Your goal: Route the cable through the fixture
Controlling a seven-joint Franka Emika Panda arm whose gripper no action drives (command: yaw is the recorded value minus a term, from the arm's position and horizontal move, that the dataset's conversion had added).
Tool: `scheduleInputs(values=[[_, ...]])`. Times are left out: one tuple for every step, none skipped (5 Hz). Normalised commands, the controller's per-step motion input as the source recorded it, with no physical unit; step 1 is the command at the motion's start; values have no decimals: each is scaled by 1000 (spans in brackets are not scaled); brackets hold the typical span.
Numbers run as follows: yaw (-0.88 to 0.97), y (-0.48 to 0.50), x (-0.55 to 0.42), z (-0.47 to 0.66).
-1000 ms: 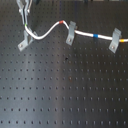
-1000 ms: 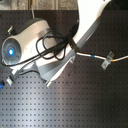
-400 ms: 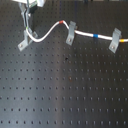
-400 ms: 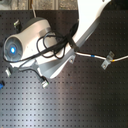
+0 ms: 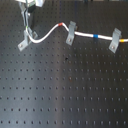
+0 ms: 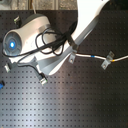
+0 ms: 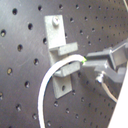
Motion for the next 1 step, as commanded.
scheduleInputs(values=[[-291, 94, -647, 89]])
